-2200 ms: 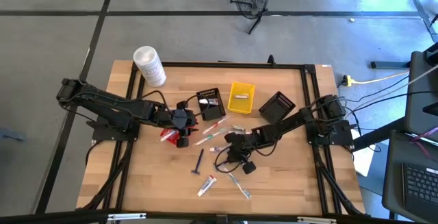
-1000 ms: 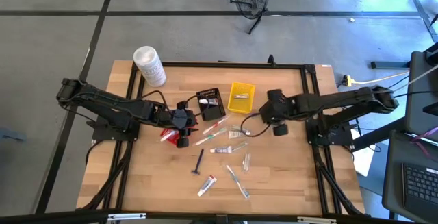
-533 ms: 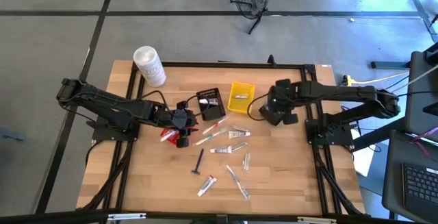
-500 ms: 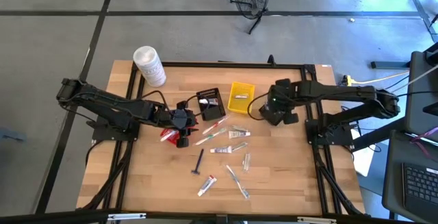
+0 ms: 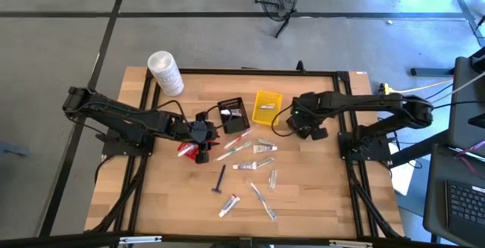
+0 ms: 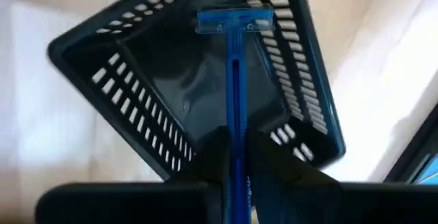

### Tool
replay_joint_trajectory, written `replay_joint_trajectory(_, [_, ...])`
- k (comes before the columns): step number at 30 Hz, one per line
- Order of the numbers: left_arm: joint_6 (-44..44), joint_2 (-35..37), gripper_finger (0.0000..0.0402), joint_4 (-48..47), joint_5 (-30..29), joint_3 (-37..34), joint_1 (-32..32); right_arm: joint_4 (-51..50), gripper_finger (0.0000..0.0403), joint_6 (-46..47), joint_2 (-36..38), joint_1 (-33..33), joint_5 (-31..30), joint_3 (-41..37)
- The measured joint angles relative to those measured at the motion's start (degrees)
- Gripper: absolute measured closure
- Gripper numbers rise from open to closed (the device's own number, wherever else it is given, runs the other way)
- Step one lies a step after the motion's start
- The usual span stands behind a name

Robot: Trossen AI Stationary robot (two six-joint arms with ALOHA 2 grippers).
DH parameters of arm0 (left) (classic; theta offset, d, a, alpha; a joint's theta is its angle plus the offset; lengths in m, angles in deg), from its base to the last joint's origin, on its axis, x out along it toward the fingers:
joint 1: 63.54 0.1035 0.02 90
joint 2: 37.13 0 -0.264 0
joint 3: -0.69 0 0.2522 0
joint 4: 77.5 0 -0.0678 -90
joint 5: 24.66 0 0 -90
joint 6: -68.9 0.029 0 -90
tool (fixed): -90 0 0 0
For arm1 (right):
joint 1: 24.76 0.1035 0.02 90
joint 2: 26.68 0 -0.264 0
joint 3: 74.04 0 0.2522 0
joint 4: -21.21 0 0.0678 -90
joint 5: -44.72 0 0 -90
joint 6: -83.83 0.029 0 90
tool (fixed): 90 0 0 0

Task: Pick & Place Travel size toiletries
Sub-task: Put the razor into the right black bin, then put the green toothbrush into the red bin

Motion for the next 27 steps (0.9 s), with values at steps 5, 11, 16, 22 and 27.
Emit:
replay_joint_trajectory(5, [0.0, 0.0, 0.0288, 0.0, 0.0, 0.0, 0.0, 4.4, 0.0347, 0.0, -0.7, -0.5, 0.4, 0.0])
replay_joint_trajectory(11, [0.0, 0.0, 0.0288, 0.0, 0.0, 0.0, 0.0, 4.3, 0.0288, 1.8, -0.8, -1.5, -0.4, 0.0])
replay_joint_trajectory(16, [0.0, 0.0, 0.0288, 0.0, 0.0, 0.0, 0.0, 6.7, 0.0252, 1.9, -0.8, -1.5, -3.8, 0.0])
replay_joint_trajectory(22, [0.0, 0.0, 0.0288, 0.0, 0.0, 0.0, 0.2, 15.4, 0.0237, 6.3, -0.8, 0.8, 0.2, 2.2])
replay_joint_trajectory(27, [-0.1, 0.0, 0.0288, 0.1, 0.0, 0.0, 0.2, 24.1, 0.0245, 13.0, -0.8, 2.6, 3.0, 4.4])
